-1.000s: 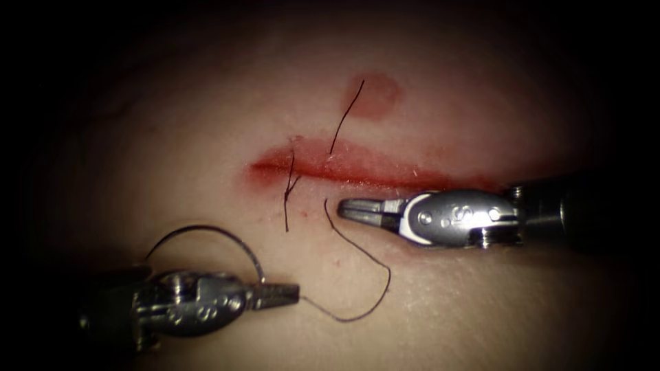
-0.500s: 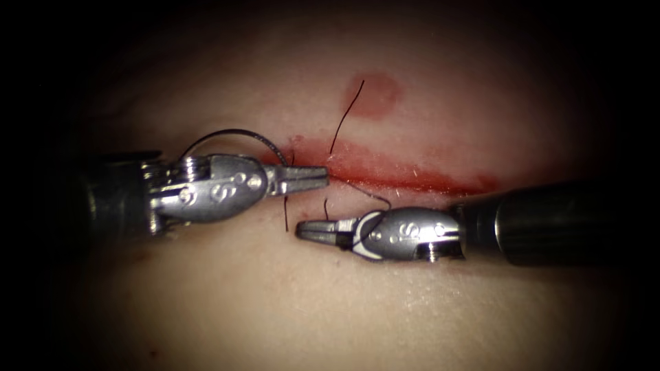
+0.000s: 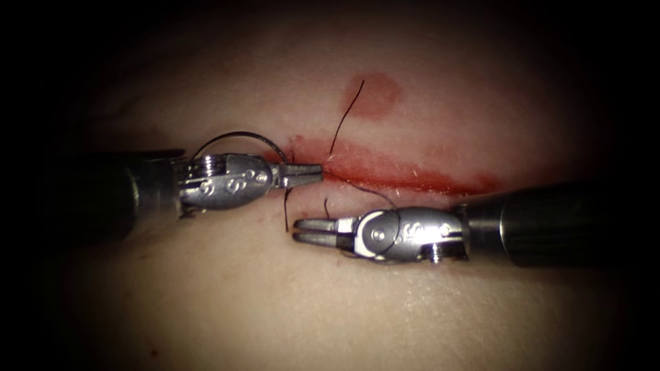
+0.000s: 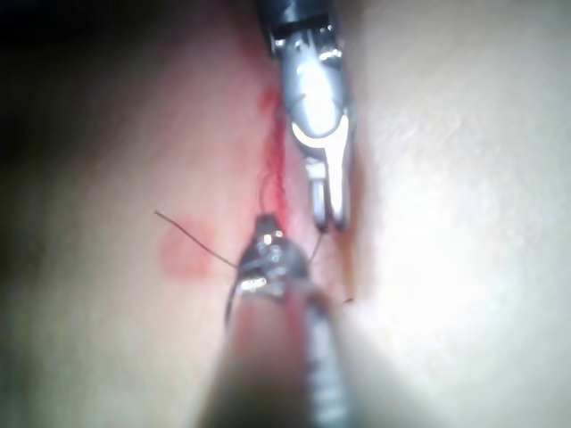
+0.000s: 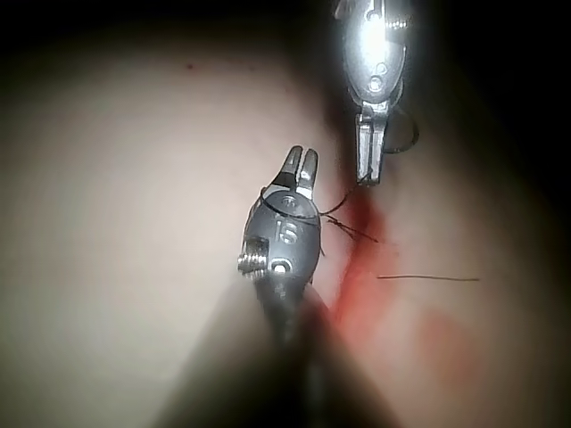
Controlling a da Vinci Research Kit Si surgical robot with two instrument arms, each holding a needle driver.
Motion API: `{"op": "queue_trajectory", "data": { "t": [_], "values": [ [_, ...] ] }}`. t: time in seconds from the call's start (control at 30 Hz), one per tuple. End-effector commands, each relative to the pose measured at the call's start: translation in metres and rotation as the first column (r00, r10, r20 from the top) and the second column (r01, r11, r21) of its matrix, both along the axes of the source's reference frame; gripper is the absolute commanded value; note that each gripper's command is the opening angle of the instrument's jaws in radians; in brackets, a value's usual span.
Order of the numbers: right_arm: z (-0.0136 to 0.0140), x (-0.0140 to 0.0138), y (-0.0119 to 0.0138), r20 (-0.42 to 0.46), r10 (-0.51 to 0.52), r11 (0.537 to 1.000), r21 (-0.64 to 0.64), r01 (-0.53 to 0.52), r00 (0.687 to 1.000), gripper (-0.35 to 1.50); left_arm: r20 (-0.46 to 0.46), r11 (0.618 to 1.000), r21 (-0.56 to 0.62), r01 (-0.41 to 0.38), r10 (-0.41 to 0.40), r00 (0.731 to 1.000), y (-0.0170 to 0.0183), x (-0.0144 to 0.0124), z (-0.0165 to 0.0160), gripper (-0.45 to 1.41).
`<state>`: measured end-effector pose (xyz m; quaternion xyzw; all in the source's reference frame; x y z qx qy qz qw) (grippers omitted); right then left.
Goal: Wound Closure
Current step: Wrap the long suture end twice around the right gripper.
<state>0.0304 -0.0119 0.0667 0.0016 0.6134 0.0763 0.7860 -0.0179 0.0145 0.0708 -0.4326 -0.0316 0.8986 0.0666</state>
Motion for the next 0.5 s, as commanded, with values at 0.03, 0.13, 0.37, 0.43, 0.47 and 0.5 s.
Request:
{"op": "queue_trajectory", "data": {
  "t": [0.03,0.13,0.37,0.43,0.47,0.5],
  "values": [
    [0.0005,0.0006,-0.0005,-0.005,0.004,1.0,0.007,-0.004,1.0,0.34,-0.007,1.0,0.001,-0.008,0.008,1.0,-0.0004,-0.0006,0.001,-0.45],
    [0.0005,0.0007,-0.0005,-0.011,0.011,1.0,0.005,-0.011,1.0,0.42,-0.021,1.0,-0.005,-0.016,0.015,1.0,-0.0015,-0.0006,0.0017,-0.45],
    [0.0003,0.0004,0.0003,-0.009,0.079,0.997,0.002,-0.079,0.997,0.76,-0.03,1.0,-0.004,-0.022,0.021,0.999,-0.0031,0.001,0.0015,-0.45],
    [0.0,0.0001,0.0009,-0.004,0.129,0.992,-0.003,-0.129,0.992,0.94,-0.034,1.0,-0.004,-0.023,0.023,0.999,-0.0038,0.0022,0.001,-0.45],
    [0.0,0.0,0.0011,-0.005,0.135,0.991,-0.003,-0.135,0.991,0.94,-0.034,1.0,-0.004,-0.023,0.023,0.999,-0.004,0.0024,0.0008,-0.45],
    [0.0,-0.0001,0.0012,-0.004,0.144,0.99,-0.004,-0.144,0.99,0.96,-0.037,1.0,-0.003,-0.026,0.025,0.999,-0.0042,0.0027,0.0007,-0.45]
  ]
}}
